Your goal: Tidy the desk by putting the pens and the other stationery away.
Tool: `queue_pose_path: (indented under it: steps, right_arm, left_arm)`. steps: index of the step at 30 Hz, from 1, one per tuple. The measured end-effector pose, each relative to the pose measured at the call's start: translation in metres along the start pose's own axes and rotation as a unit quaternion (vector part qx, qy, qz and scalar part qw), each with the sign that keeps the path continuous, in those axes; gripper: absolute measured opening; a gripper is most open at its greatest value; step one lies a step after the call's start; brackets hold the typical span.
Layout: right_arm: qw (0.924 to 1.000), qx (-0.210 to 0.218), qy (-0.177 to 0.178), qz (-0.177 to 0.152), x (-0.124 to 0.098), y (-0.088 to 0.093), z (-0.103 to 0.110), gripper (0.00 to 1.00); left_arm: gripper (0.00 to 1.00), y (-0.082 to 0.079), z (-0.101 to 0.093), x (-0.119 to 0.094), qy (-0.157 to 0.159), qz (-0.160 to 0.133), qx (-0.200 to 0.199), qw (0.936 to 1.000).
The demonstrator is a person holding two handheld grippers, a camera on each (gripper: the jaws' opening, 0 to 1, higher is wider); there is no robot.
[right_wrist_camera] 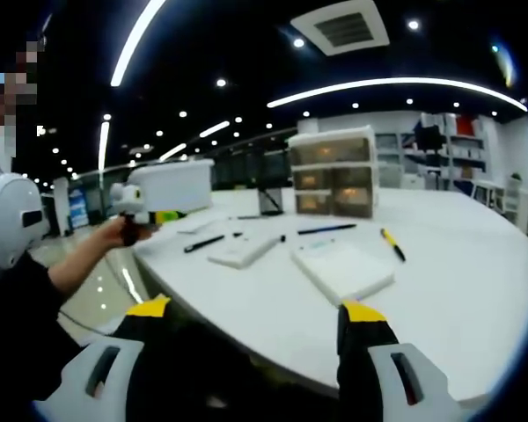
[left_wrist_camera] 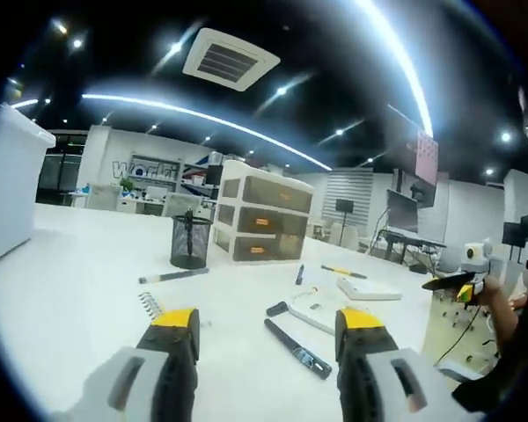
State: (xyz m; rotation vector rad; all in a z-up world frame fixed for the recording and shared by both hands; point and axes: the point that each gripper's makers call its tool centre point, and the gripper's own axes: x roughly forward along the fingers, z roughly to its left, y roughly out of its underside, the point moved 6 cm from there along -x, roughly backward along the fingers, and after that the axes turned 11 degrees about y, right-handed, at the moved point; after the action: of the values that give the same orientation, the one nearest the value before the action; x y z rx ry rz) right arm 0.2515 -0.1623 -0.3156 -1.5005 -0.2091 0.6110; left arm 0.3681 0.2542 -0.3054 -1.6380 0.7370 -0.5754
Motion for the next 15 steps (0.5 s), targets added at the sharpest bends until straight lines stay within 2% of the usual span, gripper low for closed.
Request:
queue_pose_path:
  steps: [3, 10, 15]
  right_arm:
    - [1.0, 0.002, 0.001, 0.001, 0.0002, 0.0007, -0.0011, 0.71]
    - [1.0, 0.001, -0.005, 0.001, 0.0031, 0.001, 0.001, 0.71]
    - [1.0, 0.0, -0.006, 0.001, 0.0033, 0.0006, 0.0017, 0.71]
  left_arm:
    - [0.63, 0.0017, -0.004, -0.0034, -0.001, 0.001, 0.003, 1.0]
    - [0.63, 0.0076, -0.0062, -0.0057, 0.001, 0.024, 0.01, 0.9997]
    - [0.63, 0.0065, -0.0062, -0.0056, 0.0, 0.034, 0.017, 0.9993]
